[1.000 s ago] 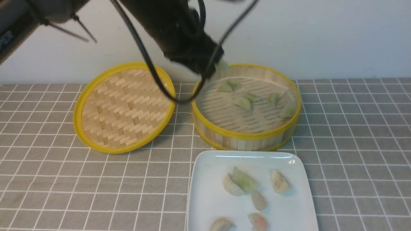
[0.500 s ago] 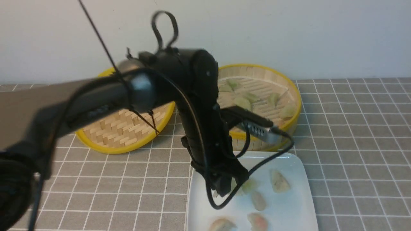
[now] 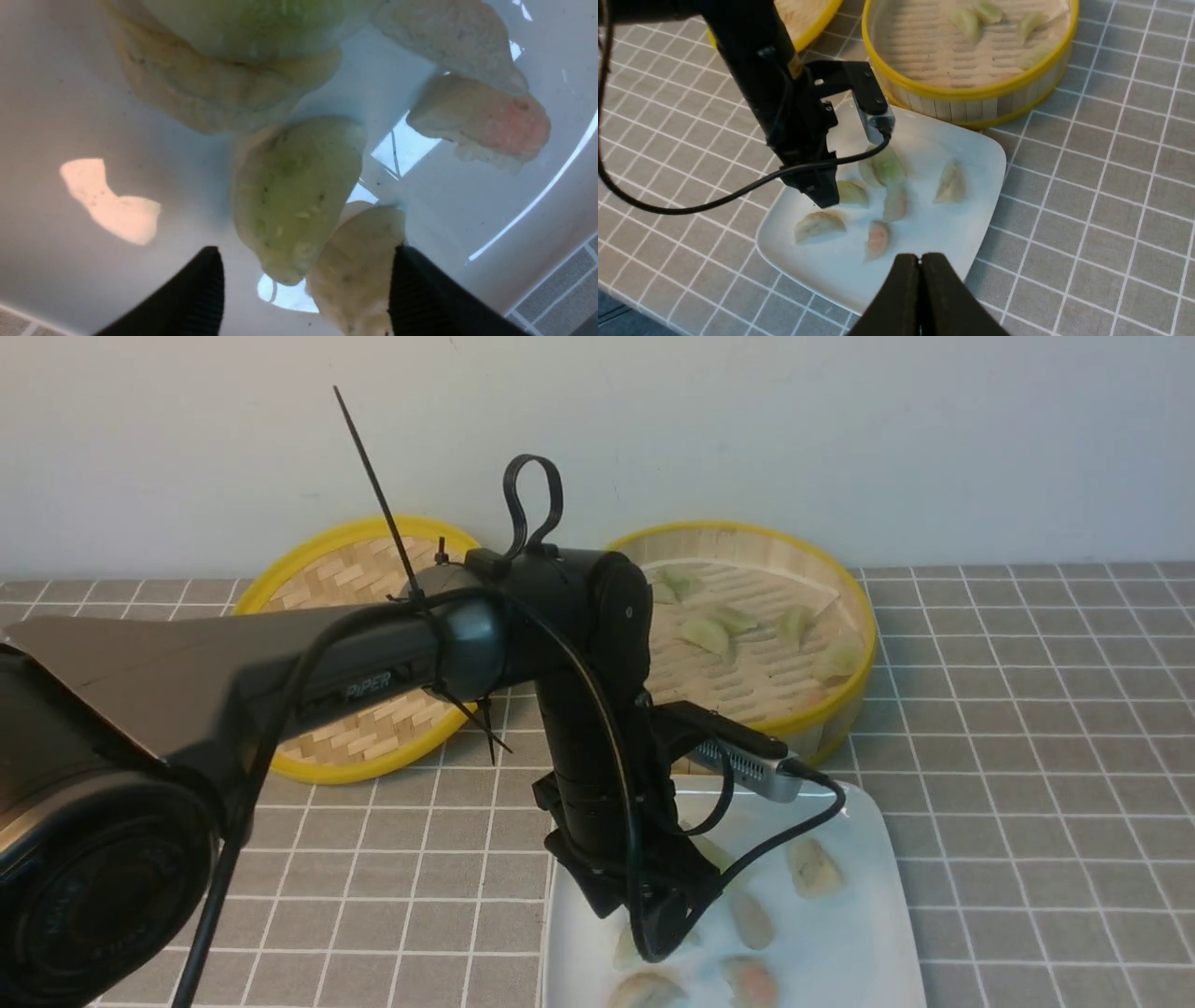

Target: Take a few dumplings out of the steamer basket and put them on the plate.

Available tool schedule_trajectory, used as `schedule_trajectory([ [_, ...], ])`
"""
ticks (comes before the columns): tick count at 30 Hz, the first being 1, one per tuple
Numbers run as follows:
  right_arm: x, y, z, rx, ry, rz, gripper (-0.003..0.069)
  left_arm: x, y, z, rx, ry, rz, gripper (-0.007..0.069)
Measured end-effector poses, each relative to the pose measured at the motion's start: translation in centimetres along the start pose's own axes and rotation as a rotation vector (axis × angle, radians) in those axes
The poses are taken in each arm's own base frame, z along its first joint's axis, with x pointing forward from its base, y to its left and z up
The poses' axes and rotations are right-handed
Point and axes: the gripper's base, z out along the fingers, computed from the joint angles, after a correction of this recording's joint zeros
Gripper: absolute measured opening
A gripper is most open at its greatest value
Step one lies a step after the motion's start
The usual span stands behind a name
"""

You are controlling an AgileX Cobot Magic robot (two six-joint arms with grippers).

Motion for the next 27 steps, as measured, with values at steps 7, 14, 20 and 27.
schedule_trajectory([
  [7, 2.4, 0.4, -4.5, 0.013, -0.178, -0.017, -0.0015, -0.7, -0.2, -1.0, -0.004, -0.036, -0.032, 0.0433],
  [14, 6.3, 0.4, -10.1, 0.019, -0.664, -0.005, -0.0015, -1.9, -1.2, -4.3, 0.001, -0.153, -0.010, 0.0053],
  [20, 9.6, -0.3, -11.1, 0.021, -0.989, -0.012, -0.0015, -0.5, -3.6, -9.8, 0.023, -0.288, 0.026, -0.0005],
  [27, 9.3, -0.5, -10.4, -0.004, -1.111, 0.008, -0.0015, 3.9, -6.6, -17.7, -0.039, -0.467, 0.104, -0.0005],
])
